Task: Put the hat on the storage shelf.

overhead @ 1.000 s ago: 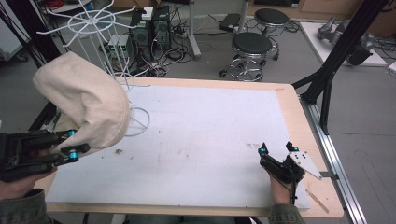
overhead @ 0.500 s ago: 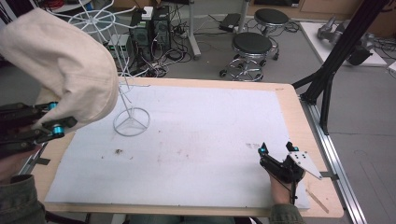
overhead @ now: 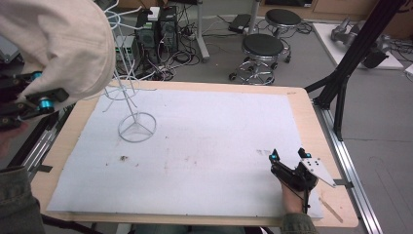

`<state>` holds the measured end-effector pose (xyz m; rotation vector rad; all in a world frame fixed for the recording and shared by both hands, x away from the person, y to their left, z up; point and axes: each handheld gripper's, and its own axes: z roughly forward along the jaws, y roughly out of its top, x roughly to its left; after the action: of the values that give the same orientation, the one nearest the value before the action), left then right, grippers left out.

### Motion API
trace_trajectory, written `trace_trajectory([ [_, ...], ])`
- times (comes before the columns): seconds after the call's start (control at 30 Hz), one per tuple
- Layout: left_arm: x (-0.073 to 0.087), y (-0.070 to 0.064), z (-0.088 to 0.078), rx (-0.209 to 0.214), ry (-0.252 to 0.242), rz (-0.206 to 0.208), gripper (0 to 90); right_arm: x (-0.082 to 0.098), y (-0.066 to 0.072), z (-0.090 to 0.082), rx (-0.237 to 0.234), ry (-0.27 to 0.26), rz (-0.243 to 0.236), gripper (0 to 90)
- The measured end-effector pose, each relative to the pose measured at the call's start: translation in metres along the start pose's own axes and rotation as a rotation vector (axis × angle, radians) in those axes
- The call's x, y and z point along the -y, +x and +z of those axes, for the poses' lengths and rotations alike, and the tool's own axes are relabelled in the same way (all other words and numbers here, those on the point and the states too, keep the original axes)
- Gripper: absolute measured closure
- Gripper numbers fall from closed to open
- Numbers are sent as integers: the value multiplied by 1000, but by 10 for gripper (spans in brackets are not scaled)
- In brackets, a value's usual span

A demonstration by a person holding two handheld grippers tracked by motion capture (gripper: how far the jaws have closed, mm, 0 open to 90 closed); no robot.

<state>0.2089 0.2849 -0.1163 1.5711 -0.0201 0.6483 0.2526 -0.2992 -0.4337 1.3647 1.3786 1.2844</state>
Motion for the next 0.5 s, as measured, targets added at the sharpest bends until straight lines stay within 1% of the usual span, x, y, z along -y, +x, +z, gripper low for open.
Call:
trace_trajectory([
  [0.07, -1, 5, 2, -4, 7, 1, 794, 0, 0, 0, -1, -3, 3, 66],
  [0.1, -2, 10, 4, -13, 12, 0, 794, 0, 0, -1, -2, -1, 1, 65],
  [0.13, -2, 10, 4, -13, 12, 0, 793, 0, 0, 0, -2, -1, 3, 66],
  [0.2, -1, 16, 6, -22, 13, -4, 794, 0, 0, 0, -4, 2, 5, 66],
  [0.23, 0, 20, 7, -20, 10, -8, 793, 0, 0, 0, -5, 2, 4, 65],
  [0.27, 3, 25, 10, -23, 17, -18, 794, 0, 0, 0, -7, 2, 2, 65],
  [0.3, 5, 28, 11, -28, 26, -22, 793, 0, 0, 0, -6, 1, 5, 66],
  [0.33, 5, 28, 11, -28, 26, -22, 794, 0, 0, -1, -7, -1, 4, 65],
  [0.37, 7, 30, 12, -32, 37, -28, 794, 0, 0, -1, -7, -3, 5, 65],
  [0.43, 18, 32, 16, -32, 55, -38, 793, 0, 0, -1, -7, -1, 8, 65],
  [0.47, 18, 32, 16, -32, 55, -38, 793, 0, -1, -1, -8, -3, 4, 66],
  [0.5, 22, 32, 17, -29, 59, -40, 793, 0, 0, -1, -9, -1, 7, 65],
])
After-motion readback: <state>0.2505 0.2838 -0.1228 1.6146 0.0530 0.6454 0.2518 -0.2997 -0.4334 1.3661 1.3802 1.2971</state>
